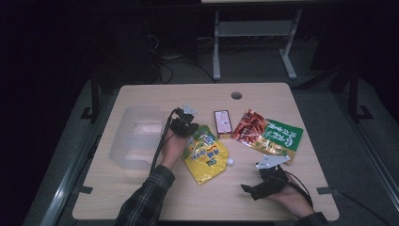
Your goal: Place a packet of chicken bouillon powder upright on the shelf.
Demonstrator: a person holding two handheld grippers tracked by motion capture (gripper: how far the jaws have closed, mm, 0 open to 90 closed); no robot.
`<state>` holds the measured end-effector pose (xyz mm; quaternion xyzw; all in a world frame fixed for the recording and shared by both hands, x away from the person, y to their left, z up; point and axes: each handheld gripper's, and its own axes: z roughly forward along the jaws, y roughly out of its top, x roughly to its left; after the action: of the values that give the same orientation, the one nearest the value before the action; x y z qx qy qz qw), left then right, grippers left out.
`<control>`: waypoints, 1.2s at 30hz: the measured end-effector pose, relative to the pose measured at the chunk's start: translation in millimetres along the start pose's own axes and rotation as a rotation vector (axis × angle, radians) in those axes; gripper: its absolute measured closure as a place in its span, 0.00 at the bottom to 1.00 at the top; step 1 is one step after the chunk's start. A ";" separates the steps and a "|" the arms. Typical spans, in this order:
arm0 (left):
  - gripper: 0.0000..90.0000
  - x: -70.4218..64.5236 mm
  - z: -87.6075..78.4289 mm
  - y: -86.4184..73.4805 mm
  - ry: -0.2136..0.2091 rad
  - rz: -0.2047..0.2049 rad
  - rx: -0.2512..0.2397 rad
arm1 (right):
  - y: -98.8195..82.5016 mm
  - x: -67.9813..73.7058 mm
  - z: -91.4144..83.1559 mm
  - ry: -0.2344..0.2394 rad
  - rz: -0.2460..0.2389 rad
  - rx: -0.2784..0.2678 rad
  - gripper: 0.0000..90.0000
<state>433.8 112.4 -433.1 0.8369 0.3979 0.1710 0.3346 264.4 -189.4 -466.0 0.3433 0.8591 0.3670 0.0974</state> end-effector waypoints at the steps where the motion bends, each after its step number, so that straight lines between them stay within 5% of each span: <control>1: 1.00 0.0 0.0 0.0 0.000 0.000 0.000 | 0.0 0.0 0.0 0.000 0.000 0.000 0.00; 12: 1.00 12.9 27.0 -4.4 0.095 -0.029 0.115 | -0.2 -0.3 -0.5 0.004 0.000 -0.001 0.00; 17: 1.00 14.2 25.5 -9.5 0.080 -0.055 0.127 | -0.2 -0.2 -1.0 0.003 0.003 -0.007 0.00; 25: 1.00 1.6 13.5 -18.1 0.060 -0.029 0.154 | 0.6 0.1 -0.2 0.002 0.002 -0.007 0.00; 27: 1.00 -3.0 10.1 -20.4 0.042 -0.018 0.163 | 0.8 0.2 -0.1 0.002 0.000 -0.012 0.03; 28: 1.00 -5.0 7.0 -22.4 -0.003 -0.029 0.170 | 1.2 0.5 -0.5 0.005 -0.002 -0.017 0.04; 33: 1.00 -14.5 1.8 -25.3 -0.035 0.000 0.192 | 1.5 0.5 -0.9 0.011 -0.002 -0.015 0.06; 36: 1.00 -22.4 -1.4 -28.1 -0.055 0.020 0.193 | 3.7 0.8 -6.8 0.003 -0.001 -0.027 0.25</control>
<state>403.5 108.5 -452.1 0.8738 0.3946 0.1120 0.2614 262.9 -191.0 -458.5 0.3409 0.8543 0.3791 0.1010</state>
